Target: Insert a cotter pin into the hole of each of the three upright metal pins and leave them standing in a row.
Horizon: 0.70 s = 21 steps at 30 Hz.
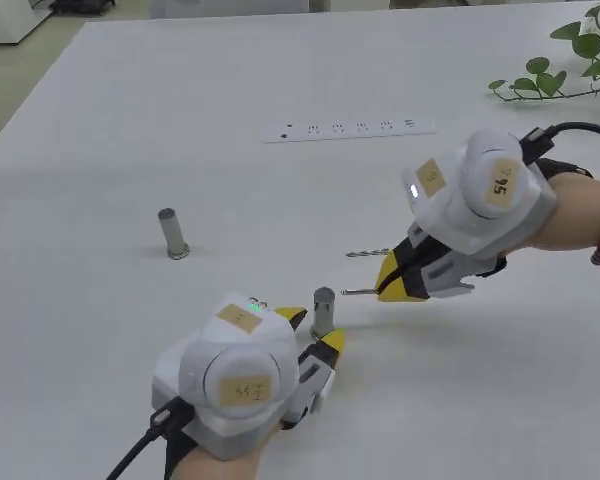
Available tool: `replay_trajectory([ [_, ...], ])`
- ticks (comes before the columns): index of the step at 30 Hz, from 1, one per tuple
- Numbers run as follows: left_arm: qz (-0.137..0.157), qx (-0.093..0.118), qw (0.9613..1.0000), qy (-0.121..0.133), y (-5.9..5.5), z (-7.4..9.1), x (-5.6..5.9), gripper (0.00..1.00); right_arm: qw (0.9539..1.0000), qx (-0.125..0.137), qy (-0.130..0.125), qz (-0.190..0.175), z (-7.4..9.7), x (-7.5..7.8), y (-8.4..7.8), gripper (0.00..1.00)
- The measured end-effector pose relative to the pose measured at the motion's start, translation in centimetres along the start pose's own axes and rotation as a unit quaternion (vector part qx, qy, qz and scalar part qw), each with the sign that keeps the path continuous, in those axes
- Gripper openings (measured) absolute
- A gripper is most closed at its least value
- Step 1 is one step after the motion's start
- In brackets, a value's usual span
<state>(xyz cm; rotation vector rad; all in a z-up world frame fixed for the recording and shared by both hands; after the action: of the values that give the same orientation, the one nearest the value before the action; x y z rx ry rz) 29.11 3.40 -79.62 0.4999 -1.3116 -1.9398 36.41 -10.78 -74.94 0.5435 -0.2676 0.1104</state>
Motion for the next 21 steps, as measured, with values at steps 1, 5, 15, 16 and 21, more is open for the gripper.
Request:
replay_trajectory([
  [1,-0.001,0.0,1.0,0.0,0.0,-0.1,0.0,0.22,1.0,0.0,0.0,0.002,0.0,0.0,0.0,0.04],
  [5,0.004,0.005,1.0,0.006,0.1,-0.4,-0.2,0.2,1.0,0.003,0.0,0.006,-0.1,0.1,0.3,0.04],
  [15,0.013,0.013,0.9997,0.014,-0.1,-0.8,-0.1,0.14,0.9998,-0.003,0.005,0.02,-0.6,0.2,0.6,0.04],
  [16,0.014,0.014,0.9997,0.014,-0.1,-0.8,-0.1,0.13,0.9998,-0.003,0.005,0.021,-0.7,0.2,0.7,0.04],
  [21,0.016,0.014,0.9996,0.016,-0.1,-1.0,-0.2,0.12,0.9995,-0.005,0.009,0.03,-0.8,0.2,1.1,0.04],
])
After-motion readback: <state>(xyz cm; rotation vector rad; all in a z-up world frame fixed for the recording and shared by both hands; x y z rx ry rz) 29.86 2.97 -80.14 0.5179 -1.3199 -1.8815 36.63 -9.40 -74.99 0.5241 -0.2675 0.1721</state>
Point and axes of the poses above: the centre of the closed fingertips' face, and the gripper's own axes: z roughly backward along the fingers, x roughly to its right, y roughly out of its top, the point moved 9 cm from there along z, roughly backward along the fingers, and after that the axes turned 8 degrees about -y, right-handed, at the moved point
